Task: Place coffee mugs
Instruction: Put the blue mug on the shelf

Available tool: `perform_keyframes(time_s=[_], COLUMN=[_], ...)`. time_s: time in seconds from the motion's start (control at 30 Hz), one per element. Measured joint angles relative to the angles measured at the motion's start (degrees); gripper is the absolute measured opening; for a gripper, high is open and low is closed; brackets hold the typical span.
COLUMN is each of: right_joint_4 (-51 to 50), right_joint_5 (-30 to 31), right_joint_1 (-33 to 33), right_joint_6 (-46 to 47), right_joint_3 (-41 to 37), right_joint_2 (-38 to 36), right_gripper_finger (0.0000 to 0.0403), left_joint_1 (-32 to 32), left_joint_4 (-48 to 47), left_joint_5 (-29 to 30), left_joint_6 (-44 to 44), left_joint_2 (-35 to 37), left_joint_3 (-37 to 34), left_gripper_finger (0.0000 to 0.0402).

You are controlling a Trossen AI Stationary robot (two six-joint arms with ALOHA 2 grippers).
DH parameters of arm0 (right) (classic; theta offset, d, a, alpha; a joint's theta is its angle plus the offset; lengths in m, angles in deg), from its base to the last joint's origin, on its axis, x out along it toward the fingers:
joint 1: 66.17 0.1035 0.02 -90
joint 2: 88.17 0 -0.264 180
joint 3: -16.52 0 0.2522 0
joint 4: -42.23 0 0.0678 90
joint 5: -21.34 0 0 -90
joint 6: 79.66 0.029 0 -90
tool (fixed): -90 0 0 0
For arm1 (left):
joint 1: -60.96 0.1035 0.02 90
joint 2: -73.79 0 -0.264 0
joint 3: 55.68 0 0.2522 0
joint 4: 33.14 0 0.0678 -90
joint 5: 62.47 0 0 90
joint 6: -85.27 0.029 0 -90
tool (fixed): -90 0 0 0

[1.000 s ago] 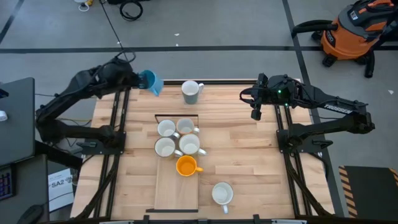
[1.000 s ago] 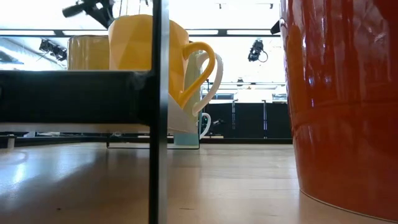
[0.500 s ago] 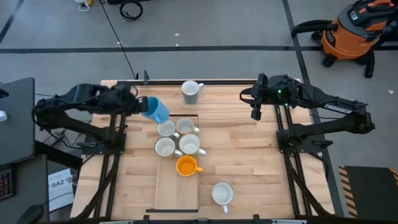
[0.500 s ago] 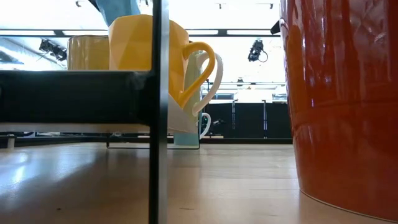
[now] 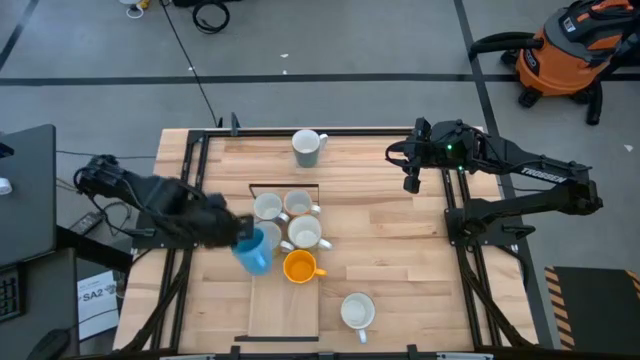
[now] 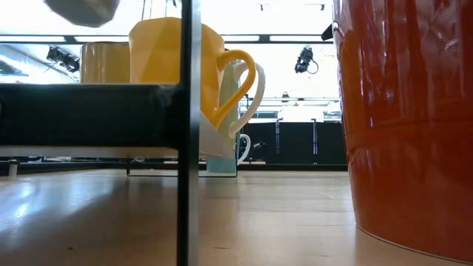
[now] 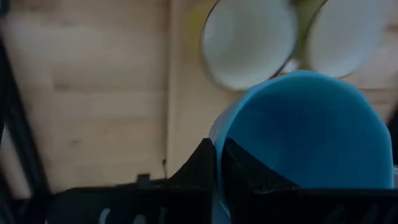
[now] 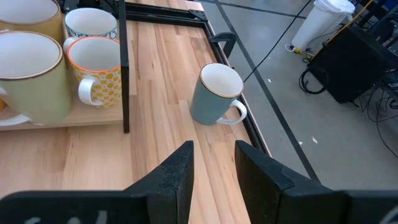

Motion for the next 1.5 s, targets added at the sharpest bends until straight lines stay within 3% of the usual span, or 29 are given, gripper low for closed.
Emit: perform_keyframes(time_s=[0.5, 0.93, 1.5], right_joint_4=[0.0, 0.1, 0.1], right_joint_5=[0.0, 0.0, 0.0], right_joint_1=[0.0, 0.0, 0.0], right_joint_6=[0.0, 0.0, 0.0], right_joint_3=[0.0, 0.0, 0.0], right_joint_2=[0.0, 0.0, 0.0], right_gripper_finger=[0.0122, 0.0122, 0.0122], left_joint_1=[-9.5, -9.6, -8.1], left_joint_4=[0.0, 0.0, -0.2], left_joint_5=[-0.6, -0.5, 0.8], left_joint_6=[-12.6, -13.5, -14.9], left_joint_2=[-10.7, -20.5, -24.3], left_joint_3=[0.0, 0.0, -0.1], left_gripper_finger=[0.0022, 0.0025, 0.0025])
